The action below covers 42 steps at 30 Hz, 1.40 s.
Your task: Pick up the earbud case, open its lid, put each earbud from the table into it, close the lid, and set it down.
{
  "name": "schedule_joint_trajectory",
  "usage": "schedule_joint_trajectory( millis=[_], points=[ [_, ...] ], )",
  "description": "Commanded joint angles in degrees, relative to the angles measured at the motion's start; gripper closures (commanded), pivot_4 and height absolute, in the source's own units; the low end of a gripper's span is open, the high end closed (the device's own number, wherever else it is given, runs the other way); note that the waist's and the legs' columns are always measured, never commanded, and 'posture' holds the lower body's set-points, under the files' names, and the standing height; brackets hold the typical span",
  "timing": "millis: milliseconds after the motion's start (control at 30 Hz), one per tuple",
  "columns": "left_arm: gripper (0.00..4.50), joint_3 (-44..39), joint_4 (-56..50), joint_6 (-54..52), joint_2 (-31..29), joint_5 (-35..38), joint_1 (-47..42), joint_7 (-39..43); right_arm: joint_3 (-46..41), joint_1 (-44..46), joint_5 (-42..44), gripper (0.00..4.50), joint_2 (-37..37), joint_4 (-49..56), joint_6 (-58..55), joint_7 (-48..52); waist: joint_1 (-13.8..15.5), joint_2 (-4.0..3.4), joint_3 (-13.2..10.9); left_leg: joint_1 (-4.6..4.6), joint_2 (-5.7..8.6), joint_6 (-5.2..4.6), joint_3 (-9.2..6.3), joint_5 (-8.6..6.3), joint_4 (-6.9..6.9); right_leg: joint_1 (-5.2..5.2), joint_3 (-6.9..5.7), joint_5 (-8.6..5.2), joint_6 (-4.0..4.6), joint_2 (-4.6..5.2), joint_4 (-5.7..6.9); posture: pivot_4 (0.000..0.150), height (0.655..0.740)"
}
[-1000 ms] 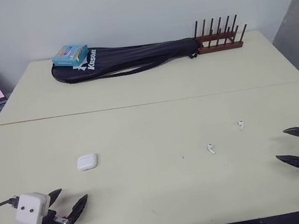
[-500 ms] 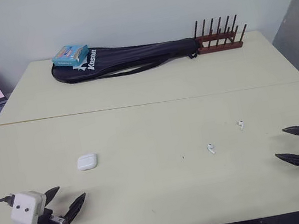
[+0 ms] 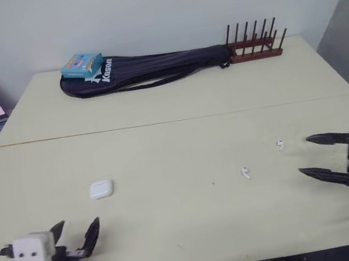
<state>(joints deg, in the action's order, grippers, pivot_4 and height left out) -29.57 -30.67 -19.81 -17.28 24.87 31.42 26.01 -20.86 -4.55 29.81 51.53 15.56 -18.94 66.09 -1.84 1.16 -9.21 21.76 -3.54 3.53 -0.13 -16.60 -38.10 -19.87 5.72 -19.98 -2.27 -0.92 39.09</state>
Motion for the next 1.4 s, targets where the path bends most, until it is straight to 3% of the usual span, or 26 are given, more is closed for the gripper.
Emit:
schedule_joint_trajectory(
  millis=[33,300,1400],
  points=[
    [0.03,4.0,-4.7,-2.2,1.5,-2.1,-1.8,-5.5,2.3,5.7,4.1,0.0,1.4,4.6,-4.2,-0.4,0.0,0.01,0.0,0.02,0.01,0.0,-0.03,0.0,0.0,0.0,-0.01,0.0,0.0,0.0,0.0,0.15,0.7315],
    [0.03,7.4,-4.0,-7.5,1.9,-5.2,-7.8,-12.9,10.5,18.0,6.8,0.0,1.4,5.5,-9.8,1.1,0.1,0.05,0.0,0.1,0.0,0.0,-0.27,0.0,-0.01,-0.01,-0.13,0.01,0.02,0.0,-0.02,0.15,0.7315],
    [0.03,12.3,10.2,-19.9,-2.7,-7.1,-26.2,-14.9,14.4,21.7,6.7,0.0,0.4,6.0,-9.7,1.1,0.3,-0.06,0.0,0.05,0.01,0.02,-0.97,0.02,-0.02,0.17,-0.37,0.02,0.04,0.02,0.0,0.15,0.7315]
  ],
)
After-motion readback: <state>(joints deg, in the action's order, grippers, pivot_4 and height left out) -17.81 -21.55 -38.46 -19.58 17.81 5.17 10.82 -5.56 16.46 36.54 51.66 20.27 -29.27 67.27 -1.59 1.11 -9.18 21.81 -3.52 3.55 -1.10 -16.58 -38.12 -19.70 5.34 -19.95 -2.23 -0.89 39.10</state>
